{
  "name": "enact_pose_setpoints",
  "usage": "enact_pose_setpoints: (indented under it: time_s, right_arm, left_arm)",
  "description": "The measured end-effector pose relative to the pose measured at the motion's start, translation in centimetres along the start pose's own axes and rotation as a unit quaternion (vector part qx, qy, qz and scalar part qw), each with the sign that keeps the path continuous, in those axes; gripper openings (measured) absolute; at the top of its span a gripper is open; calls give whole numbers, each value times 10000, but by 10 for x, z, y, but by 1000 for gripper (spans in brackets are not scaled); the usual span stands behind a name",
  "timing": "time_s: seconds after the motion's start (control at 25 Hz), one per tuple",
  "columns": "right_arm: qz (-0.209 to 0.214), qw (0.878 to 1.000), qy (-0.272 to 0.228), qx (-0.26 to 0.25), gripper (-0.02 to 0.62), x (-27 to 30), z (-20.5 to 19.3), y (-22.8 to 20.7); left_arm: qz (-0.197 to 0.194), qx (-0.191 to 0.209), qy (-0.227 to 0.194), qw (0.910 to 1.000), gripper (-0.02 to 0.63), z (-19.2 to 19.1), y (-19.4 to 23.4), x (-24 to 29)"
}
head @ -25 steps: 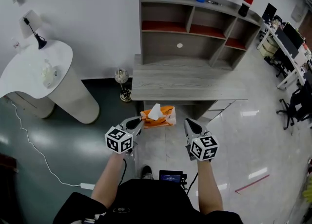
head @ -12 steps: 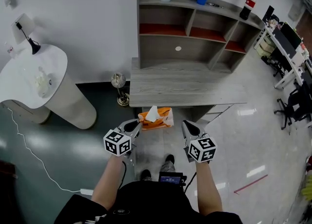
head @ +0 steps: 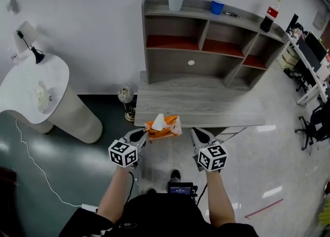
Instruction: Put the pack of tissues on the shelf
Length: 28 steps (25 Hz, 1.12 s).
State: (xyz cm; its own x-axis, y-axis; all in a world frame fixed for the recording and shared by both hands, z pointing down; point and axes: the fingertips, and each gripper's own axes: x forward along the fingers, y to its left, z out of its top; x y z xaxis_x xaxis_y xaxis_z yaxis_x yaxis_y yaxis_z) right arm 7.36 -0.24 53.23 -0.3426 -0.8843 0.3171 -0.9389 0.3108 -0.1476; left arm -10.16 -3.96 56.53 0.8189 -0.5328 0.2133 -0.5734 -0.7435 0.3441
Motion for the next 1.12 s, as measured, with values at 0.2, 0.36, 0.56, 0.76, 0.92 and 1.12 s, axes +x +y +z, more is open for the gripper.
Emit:
enact_pose_setpoints:
  time_s: [0.2,0.36,0.56,0.76,0.92,1.12]
  right_arm:
    - [171,9999,-18,-18,-2,24,15,-34]
    - [338,9994,35,-8,-2,40,23,-58]
    - [604,9981,89,-24,-2,59,29,-77]
    - [806,9966,117,-81,-2,71,35,-97]
    - [974,9951,132,-126,-2,80,40,-102]
    - [1025,9945,103,-171,-2,92,46,-106]
  left_arm:
    - [183,-9,-25,9998,12,13,9,33]
    - [329,-43,-37,9994,12,21,11,57]
    - [557,-68,-74,9984,12,29,14,77]
    - [799,-57,-120,9967,12,35,13,90]
    - [937,-33,-90,9956,12,36,15,93]
    - [1051,-27,-132,9944,12,44,22,96]
